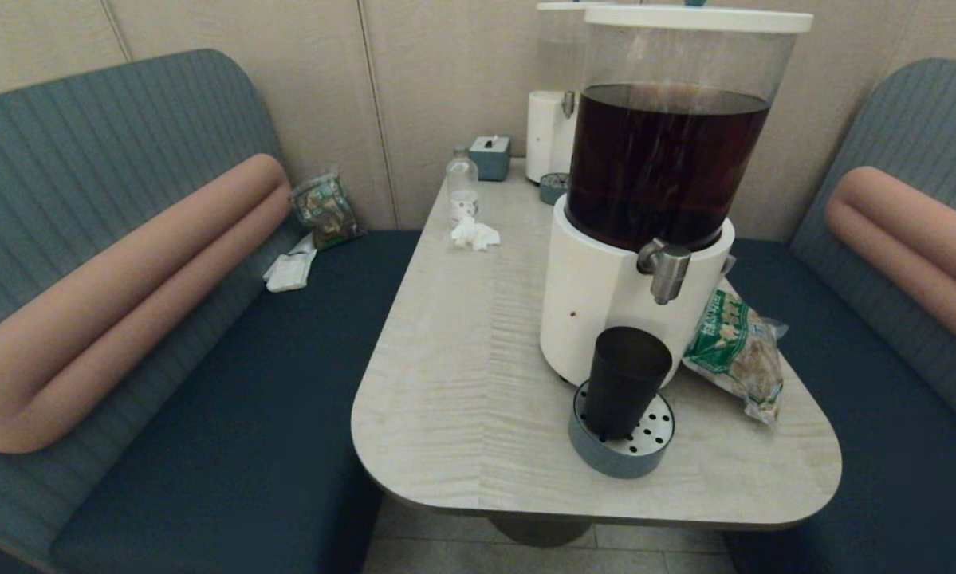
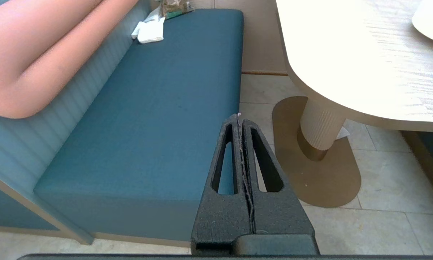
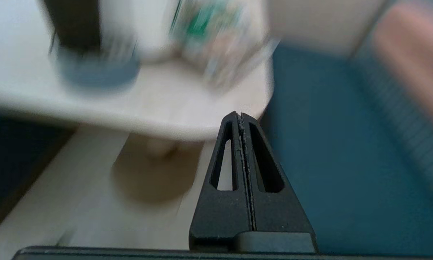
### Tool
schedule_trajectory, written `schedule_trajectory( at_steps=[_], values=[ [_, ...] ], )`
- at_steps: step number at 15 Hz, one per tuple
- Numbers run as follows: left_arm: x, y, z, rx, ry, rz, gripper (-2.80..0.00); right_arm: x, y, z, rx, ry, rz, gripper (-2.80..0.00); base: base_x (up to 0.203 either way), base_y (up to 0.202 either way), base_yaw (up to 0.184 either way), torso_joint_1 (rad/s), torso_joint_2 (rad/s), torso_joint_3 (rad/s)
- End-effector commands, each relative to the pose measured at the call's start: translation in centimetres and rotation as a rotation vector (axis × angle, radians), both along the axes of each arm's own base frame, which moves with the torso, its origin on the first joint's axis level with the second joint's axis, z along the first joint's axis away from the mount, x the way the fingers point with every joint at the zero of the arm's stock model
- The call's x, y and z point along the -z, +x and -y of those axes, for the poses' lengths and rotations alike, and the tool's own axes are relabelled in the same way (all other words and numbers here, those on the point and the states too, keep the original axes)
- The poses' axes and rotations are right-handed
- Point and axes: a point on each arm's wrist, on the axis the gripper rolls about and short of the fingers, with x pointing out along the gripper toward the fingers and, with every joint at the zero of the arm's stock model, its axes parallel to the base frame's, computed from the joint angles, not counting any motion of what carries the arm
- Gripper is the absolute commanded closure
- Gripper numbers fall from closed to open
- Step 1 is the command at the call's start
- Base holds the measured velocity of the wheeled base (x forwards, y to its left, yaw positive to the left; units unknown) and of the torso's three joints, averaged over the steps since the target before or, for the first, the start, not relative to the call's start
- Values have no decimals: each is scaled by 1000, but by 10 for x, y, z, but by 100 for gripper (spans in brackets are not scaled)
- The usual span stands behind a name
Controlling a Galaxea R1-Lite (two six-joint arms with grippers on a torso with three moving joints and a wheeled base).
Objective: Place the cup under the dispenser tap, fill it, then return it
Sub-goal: Place the cup next to the water dispenser
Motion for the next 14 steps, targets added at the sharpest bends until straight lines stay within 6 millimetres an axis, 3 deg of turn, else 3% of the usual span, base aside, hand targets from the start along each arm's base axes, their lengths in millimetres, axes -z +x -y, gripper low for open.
schedule_trajectory(
  at_steps=[1,14],
  values=[
    [0,0,0,-1,-1,-2,0,3,0,0,-8,14,-26,0,0,0,0,0,0,0],
    [0,0,0,0,0,-1,0,2,0,0,-11,2,-25,0,0,0,0,0,0,0]
  ],
)
